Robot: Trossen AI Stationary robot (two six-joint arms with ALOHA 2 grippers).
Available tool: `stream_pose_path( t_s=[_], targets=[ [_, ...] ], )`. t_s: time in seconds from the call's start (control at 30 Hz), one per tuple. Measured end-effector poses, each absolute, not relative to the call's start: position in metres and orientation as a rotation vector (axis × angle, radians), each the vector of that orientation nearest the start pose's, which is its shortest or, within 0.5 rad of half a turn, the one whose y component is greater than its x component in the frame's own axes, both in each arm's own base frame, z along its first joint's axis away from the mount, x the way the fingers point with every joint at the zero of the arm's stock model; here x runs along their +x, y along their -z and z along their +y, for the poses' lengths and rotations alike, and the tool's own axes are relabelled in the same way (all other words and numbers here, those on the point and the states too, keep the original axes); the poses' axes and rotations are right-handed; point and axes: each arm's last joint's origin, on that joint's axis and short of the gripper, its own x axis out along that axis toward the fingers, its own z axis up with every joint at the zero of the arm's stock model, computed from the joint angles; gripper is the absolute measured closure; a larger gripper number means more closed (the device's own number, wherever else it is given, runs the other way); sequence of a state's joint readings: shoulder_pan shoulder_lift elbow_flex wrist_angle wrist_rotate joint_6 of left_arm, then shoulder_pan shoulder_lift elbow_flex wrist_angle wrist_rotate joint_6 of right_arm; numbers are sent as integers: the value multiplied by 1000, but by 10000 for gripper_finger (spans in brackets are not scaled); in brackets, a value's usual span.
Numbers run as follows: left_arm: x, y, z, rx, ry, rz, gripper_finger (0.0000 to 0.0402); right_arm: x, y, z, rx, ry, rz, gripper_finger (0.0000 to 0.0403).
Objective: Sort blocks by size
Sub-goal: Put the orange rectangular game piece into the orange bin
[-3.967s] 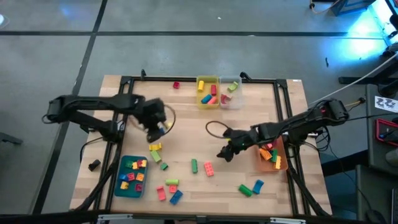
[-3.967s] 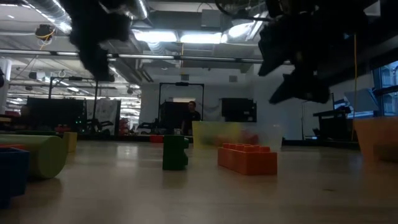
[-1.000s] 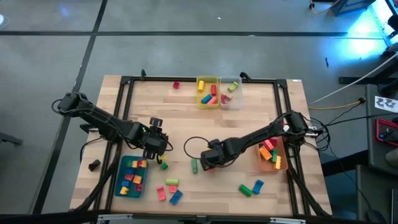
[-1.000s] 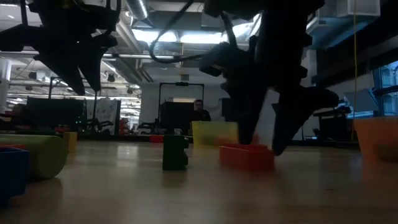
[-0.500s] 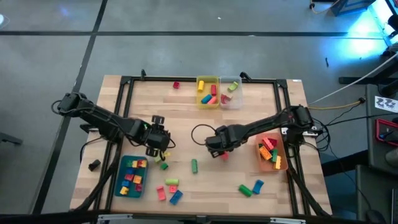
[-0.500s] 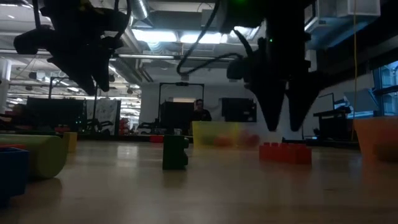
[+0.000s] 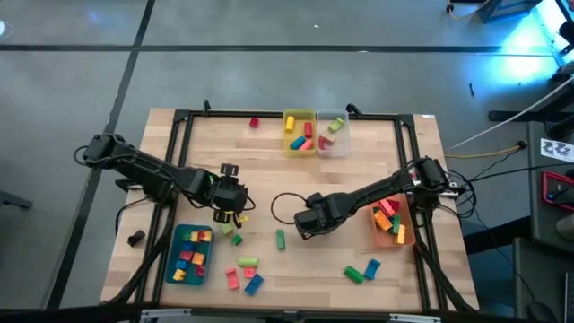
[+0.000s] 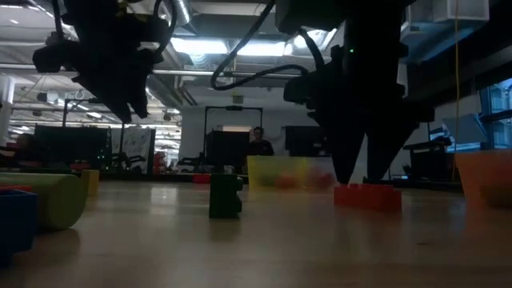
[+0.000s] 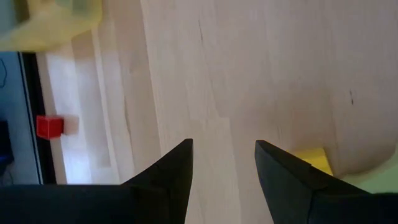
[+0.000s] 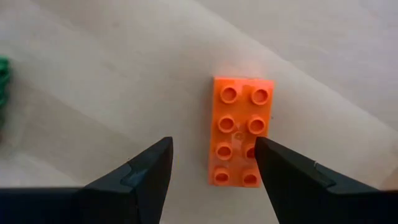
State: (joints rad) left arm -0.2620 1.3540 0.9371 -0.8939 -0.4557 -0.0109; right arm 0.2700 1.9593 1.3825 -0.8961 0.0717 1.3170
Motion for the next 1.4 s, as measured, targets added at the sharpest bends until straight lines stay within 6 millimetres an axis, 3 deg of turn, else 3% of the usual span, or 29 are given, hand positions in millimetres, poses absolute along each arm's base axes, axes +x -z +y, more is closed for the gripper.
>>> stream_pose_path(
  t_s=[0.23,0.6,1.13,1.23,1.4],
  targets=[
    [233,-227,-49,455,-165,1209,245,356,-167,95,793,820,1254,171],
    [233,-227,-49,452,-166,1207,245,359,-180,95,775,838,1258,171],
    [241,-230,-51,462,-142,1132,245,347,-151,92,773,838,1290,172],
    [243,-231,-52,468,-133,1104,245,346,-148,92,773,838,1290,190],
    [248,-233,-53,498,-109,1059,245,345,-149,91,755,824,1298,261]
  ],
)
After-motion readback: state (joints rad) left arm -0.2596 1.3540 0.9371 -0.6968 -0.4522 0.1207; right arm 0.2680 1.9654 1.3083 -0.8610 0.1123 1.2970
